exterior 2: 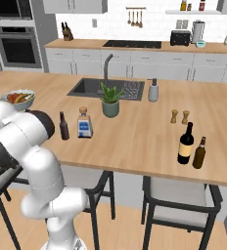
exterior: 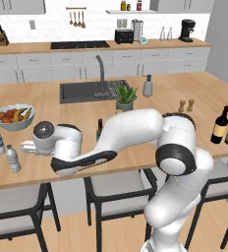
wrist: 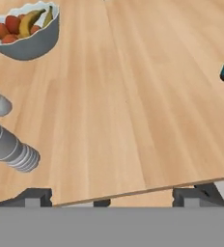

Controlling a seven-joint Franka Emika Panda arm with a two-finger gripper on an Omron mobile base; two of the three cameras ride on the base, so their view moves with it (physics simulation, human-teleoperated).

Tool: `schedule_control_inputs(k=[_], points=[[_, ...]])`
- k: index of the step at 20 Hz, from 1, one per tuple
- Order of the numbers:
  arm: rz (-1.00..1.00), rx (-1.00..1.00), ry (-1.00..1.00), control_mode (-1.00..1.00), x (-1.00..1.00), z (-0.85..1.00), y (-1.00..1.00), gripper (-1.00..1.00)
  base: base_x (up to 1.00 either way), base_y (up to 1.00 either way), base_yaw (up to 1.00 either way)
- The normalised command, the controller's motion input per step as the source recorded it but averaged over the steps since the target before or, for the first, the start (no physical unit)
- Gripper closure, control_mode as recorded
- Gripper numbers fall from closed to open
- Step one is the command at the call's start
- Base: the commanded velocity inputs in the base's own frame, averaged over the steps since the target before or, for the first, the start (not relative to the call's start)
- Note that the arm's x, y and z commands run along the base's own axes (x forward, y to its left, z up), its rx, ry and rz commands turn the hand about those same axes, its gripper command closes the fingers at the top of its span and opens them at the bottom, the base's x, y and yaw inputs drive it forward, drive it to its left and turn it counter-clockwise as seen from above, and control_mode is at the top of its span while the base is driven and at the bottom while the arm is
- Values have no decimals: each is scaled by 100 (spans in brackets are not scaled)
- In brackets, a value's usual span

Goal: Move the plastic bottles in the middle to the plastics group, and the glass bottles in the middle to the glass group.

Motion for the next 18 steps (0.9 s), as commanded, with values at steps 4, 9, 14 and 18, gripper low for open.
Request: schedule_control_inputs(k=[4, 9, 14, 18], points=[[-19, 0, 12, -100, -1, 44, -66, -100, 0, 0, 0], [-20, -5, 8, -100, 0, 42, -61, -100, 0, 0, 0], [0, -16, -2, -100, -10, 31, -57, -100, 0, 0, 0], [9, -20, 0, -100, -13, 27, -45, -100, 0, 0, 0]])
